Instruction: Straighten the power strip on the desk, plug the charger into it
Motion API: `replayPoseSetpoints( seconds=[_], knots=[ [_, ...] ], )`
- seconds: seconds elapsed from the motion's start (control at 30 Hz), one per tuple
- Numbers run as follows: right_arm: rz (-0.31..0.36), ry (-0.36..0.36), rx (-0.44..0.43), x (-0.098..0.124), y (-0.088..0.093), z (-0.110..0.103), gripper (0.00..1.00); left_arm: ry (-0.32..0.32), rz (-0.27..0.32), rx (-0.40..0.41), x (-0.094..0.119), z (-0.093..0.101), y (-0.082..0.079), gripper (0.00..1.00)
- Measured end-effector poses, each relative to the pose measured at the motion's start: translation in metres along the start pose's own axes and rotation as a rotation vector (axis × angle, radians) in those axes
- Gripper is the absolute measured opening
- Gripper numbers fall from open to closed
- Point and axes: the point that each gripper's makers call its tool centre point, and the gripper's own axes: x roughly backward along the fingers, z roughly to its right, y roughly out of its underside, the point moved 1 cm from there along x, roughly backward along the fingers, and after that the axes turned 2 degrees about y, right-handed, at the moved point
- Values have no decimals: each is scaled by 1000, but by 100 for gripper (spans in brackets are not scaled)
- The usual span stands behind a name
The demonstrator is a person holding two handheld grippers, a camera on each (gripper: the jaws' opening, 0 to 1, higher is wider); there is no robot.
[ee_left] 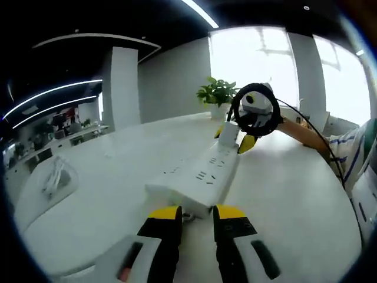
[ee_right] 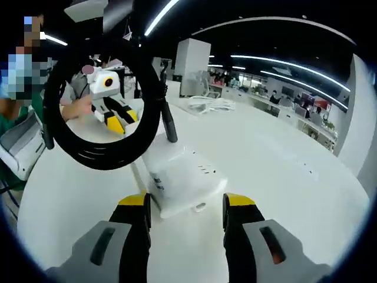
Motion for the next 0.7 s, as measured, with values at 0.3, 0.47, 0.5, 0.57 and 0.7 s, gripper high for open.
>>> replayPoseSetpoints(
  seconds=[0.3, 0.47, 0.5, 0.57, 0.7],
  knots=[
    [-31, -8, 11, -8, 3, -10, 44, 2, -2, 5, -1, -1, 1, 20],
    [-30, -4, 4, -7, 3, -11, 44, 3, 0, -5, -1, 0, 0, 20],
    [-32, -3, 2, -7, 3, -11, 44, 3, 0, -8, -1, 0, 0, 20],
    [-33, -2, -13, -7, 3, -11, 44, 6, 4, -17, -1, 0, 0, 20],
    [-35, 1, -35, -6, 1, -12, 44, 5, 6, -40, -1, 1, -1, 19]
  ],
)
